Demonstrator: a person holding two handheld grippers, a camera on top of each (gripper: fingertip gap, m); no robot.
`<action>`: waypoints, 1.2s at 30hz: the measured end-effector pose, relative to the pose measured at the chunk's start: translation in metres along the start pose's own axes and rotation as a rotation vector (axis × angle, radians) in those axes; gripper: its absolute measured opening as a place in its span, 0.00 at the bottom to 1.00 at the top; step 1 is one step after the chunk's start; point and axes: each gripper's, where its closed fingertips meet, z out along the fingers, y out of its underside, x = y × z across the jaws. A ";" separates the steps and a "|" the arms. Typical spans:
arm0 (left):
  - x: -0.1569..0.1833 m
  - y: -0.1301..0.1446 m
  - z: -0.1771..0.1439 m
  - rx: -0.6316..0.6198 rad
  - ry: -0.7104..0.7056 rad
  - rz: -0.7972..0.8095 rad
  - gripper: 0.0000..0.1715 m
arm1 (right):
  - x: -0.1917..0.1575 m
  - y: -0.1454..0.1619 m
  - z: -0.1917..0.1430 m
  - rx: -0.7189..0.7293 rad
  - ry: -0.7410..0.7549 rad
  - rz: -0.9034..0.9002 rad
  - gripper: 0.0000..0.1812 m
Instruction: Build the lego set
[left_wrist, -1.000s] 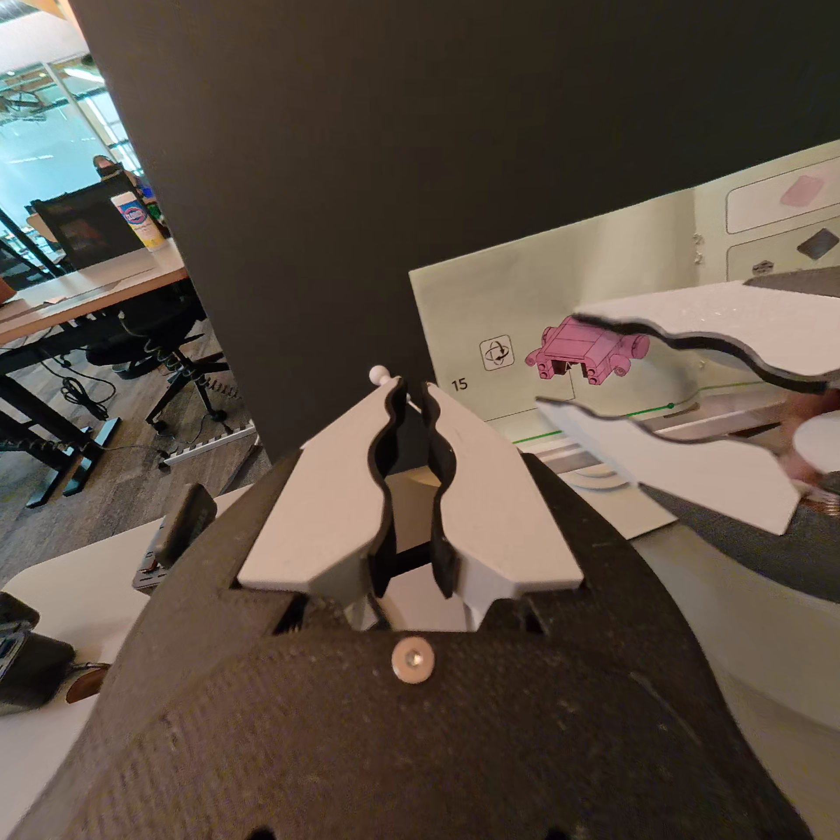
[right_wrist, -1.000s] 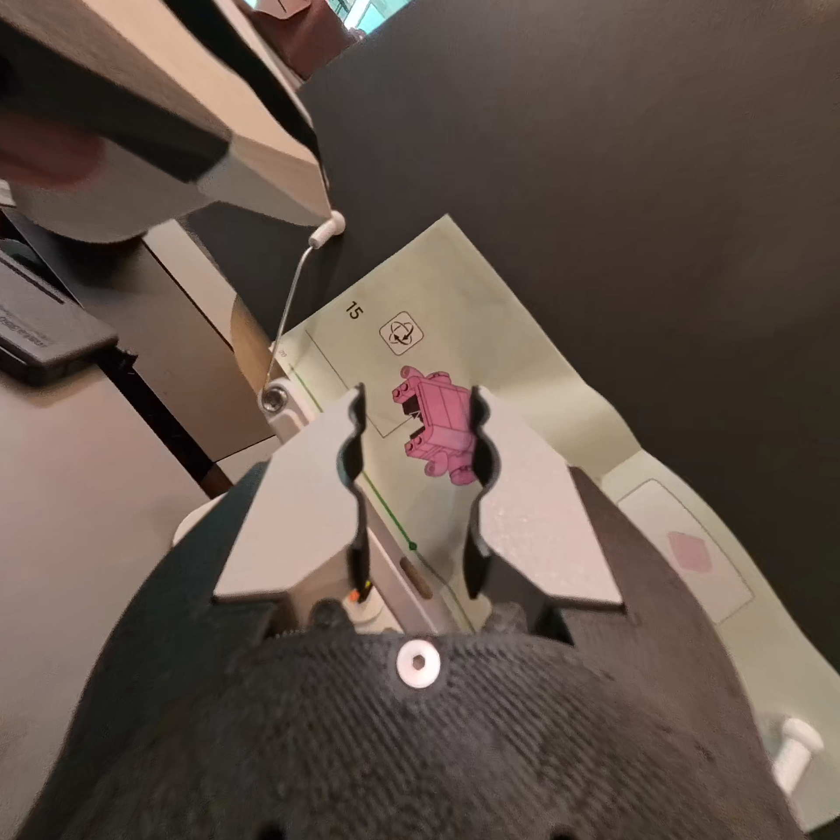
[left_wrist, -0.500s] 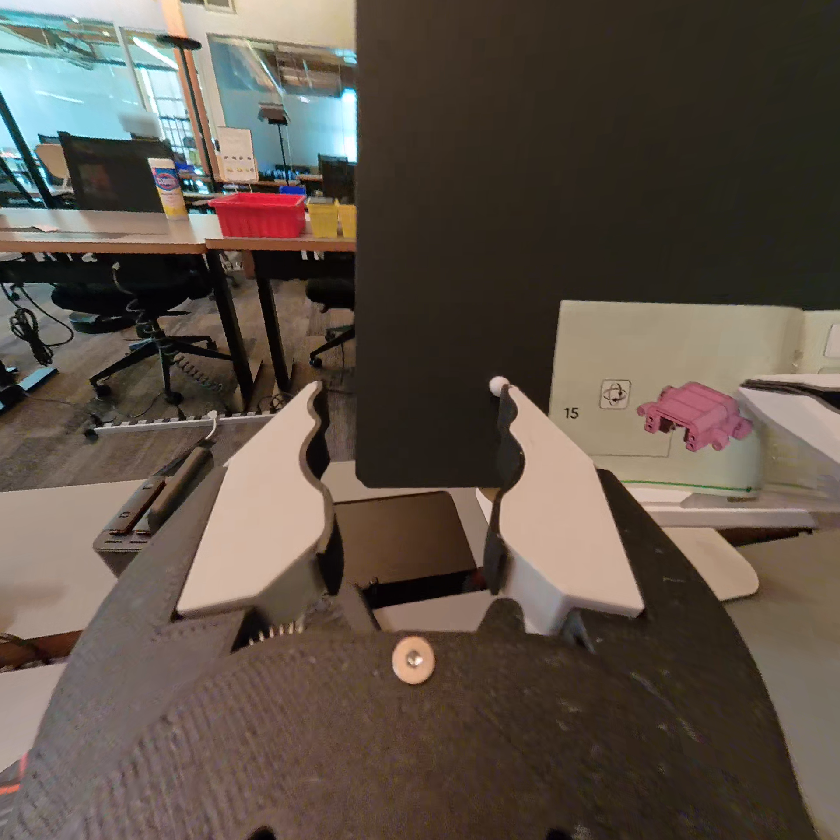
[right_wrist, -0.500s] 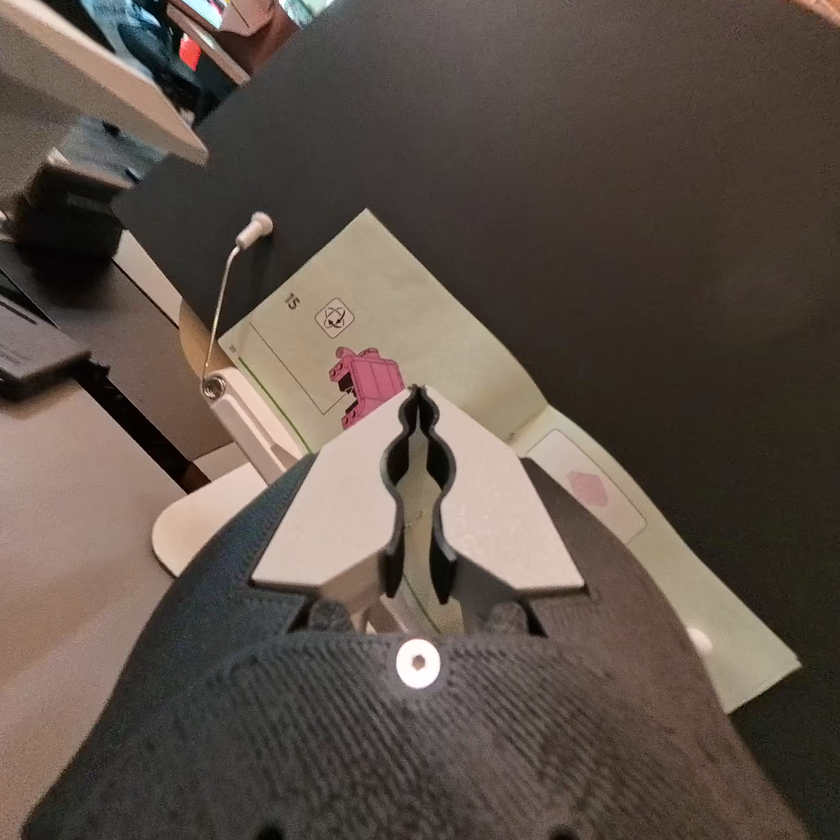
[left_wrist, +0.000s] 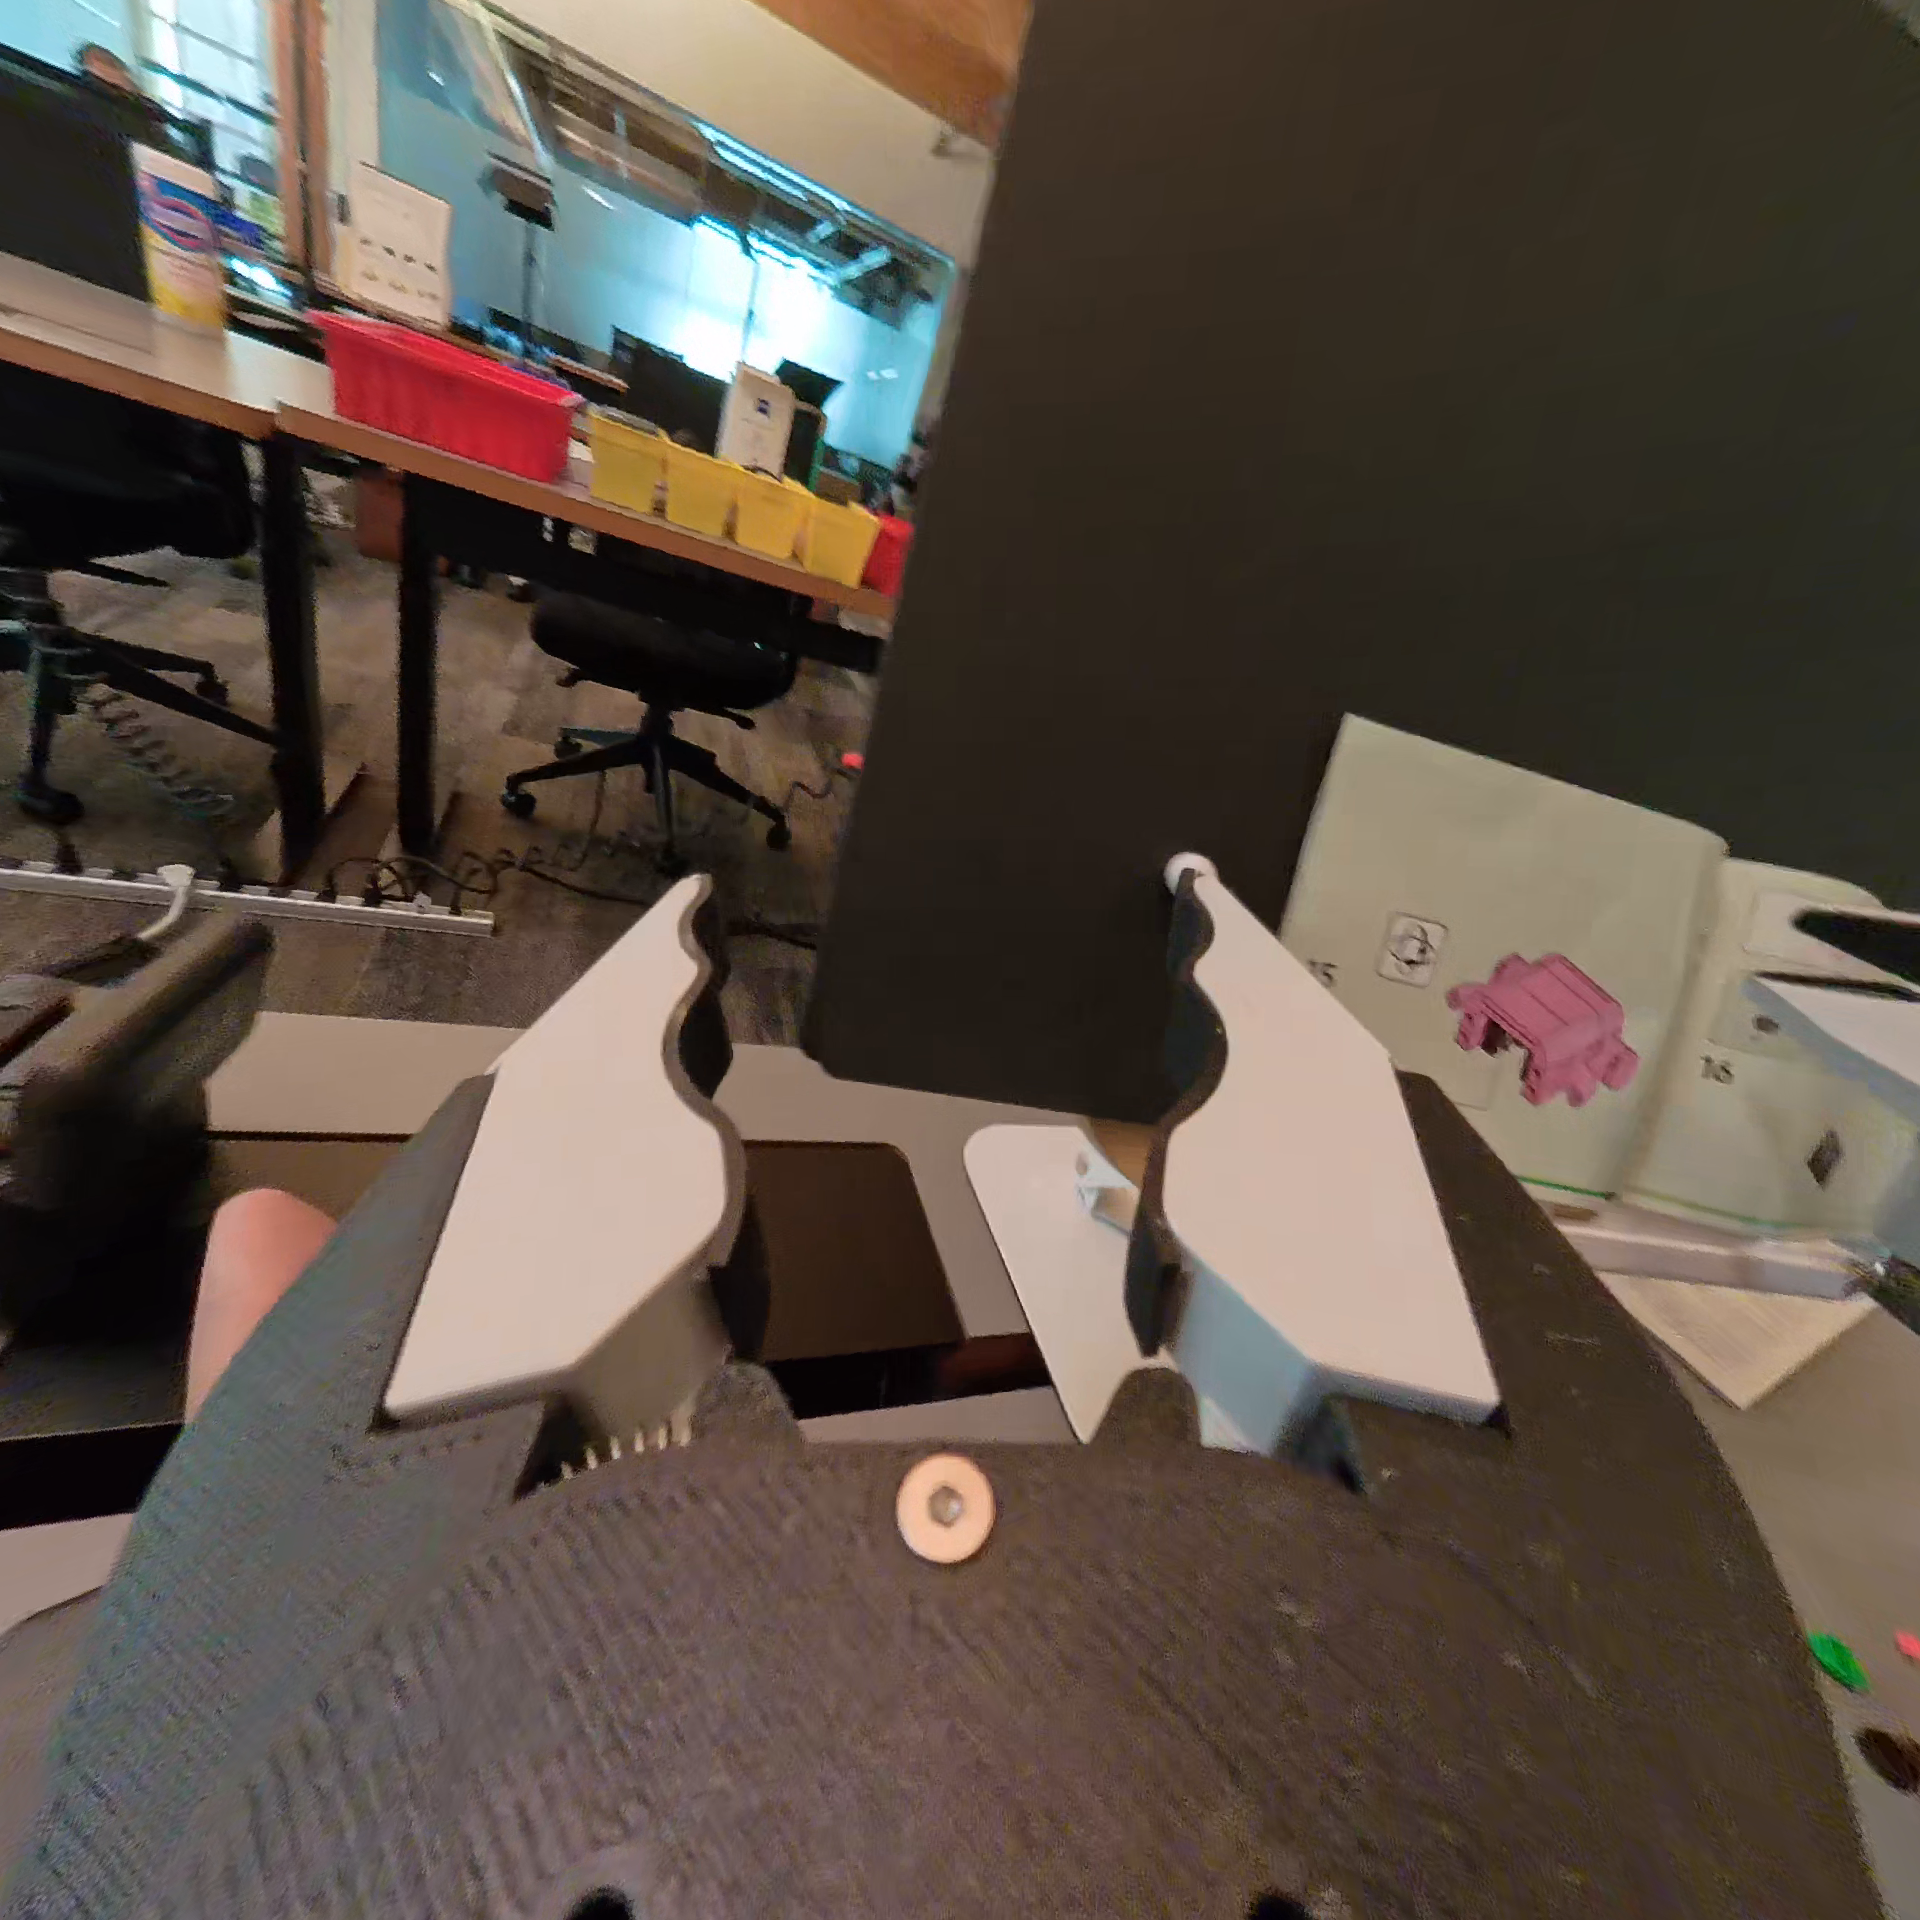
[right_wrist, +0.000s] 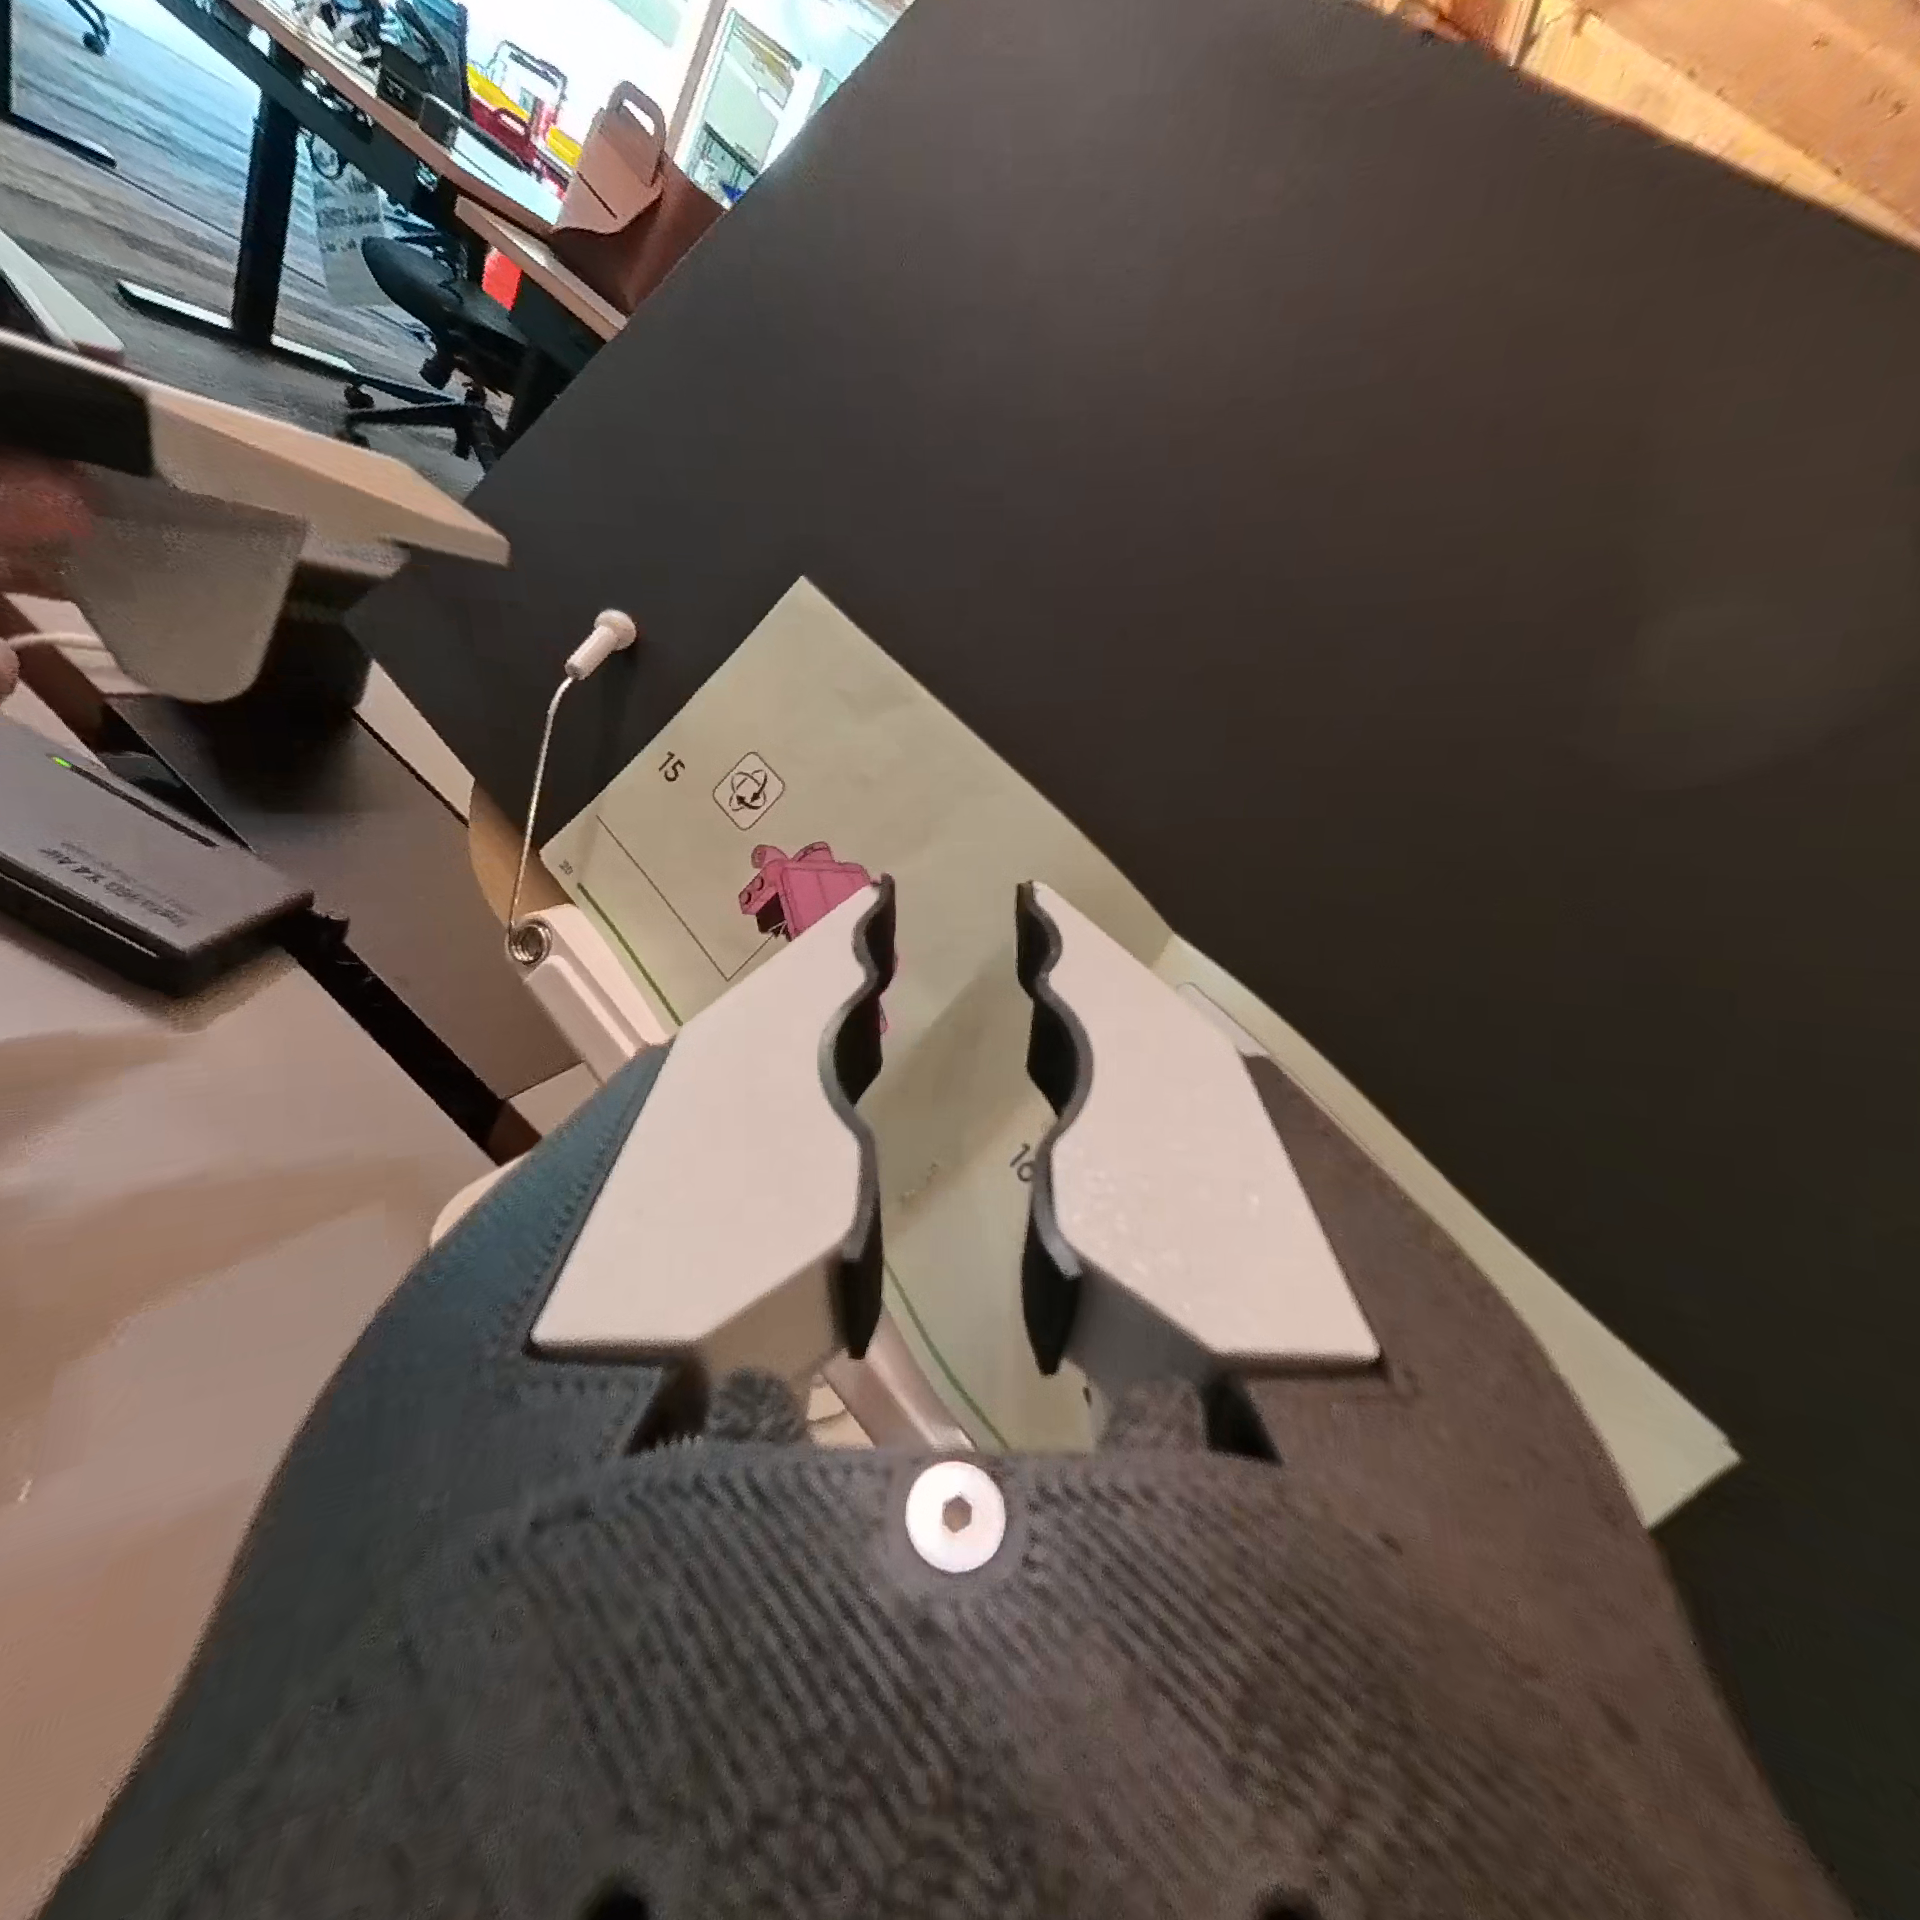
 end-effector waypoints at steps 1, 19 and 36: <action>-0.005 -0.002 -0.001 0.015 -0.012 0.001 0.50 | 0.001 -0.001 -0.001 0.003 0.001 0.002 0.12; 0.086 0.096 -0.016 -0.520 0.529 0.106 0.13 | 0.016 -0.005 -0.014 0.006 0.027 -0.022 0.12; 0.034 0.024 0.003 -0.106 0.487 -0.600 0.61 | 0.016 -0.013 -0.018 0.022 0.028 -0.045 0.12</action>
